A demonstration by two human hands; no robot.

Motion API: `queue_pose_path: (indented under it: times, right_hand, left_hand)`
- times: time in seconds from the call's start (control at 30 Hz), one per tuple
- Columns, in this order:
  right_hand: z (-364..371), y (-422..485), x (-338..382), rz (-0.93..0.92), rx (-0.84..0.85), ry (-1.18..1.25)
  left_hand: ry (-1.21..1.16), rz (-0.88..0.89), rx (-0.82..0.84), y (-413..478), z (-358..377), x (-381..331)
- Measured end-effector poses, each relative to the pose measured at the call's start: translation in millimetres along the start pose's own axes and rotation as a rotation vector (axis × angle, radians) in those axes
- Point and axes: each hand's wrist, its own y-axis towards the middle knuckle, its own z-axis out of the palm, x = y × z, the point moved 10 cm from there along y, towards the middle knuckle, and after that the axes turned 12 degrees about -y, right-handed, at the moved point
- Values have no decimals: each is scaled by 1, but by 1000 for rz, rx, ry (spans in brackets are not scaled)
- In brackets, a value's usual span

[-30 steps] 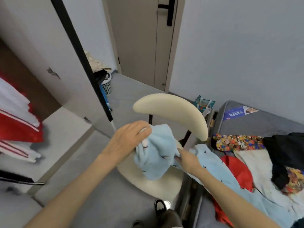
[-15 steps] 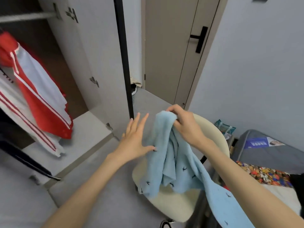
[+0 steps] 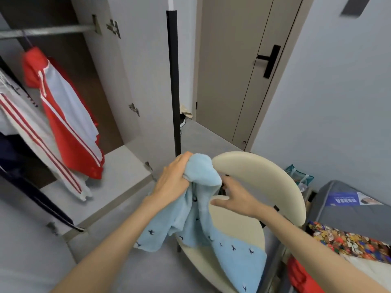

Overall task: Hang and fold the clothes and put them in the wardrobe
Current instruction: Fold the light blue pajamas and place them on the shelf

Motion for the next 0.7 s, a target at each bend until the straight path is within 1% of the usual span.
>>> queue_pose_path:
  times: [0.07, 0.13, 0.2, 0.3, 0.33, 0.4, 0.43, 0.47, 0.5, 0.53, 0.6, 0.63, 0.67, 0.7]
  right_hand:
    - [26, 4, 2, 29, 60, 68]
    - [34, 11, 8, 27, 64, 113]
    - [21, 19, 8, 35, 4, 83]
    - [-23, 22, 0, 59, -173, 105]
    - [-38, 21, 0, 63, -227, 124]
    - [-65, 19, 8, 29, -329, 125]
    - [-77, 17, 16, -7, -378, 110]
    - [-88, 14, 25, -56, -422, 76]
    - [-96, 10, 36, -109, -453, 24]
    - [-101, 6, 47, -164, -470, -41]
    - [-103, -2, 63, -263, -474, -115]
    - [-104, -7, 67, -296, -477, -95]
    - [-105, -13, 68, -315, -478, -49]
    - [-108, -17, 67, -322, -475, 2]
  left_hand:
    - [-36, -15, -49, 0, -10, -2]
    - [-5, -35, -38, 4, -15, 0]
    - [56, -84, 17, 11, -18, 14]
    - [-43, -232, 66, 14, -32, 47]
    - [-92, -255, 125, 12, -31, 55]
    - [-122, -283, 312, 8, -18, 65]
    - [-121, -318, 389, 4, -13, 70]
    - [-147, -362, 430, 3, -10, 75]
    - [-217, -388, 432, 4, -8, 73]
    - [-311, -403, 387, 9, -8, 71]
    - [-438, -436, 242, 24, -7, 70]
    - [-453, -447, 170, 30, -3, 71]
    - [-425, -470, 132, 34, 4, 75]
    - [-401, -507, 136, 35, 18, 80]
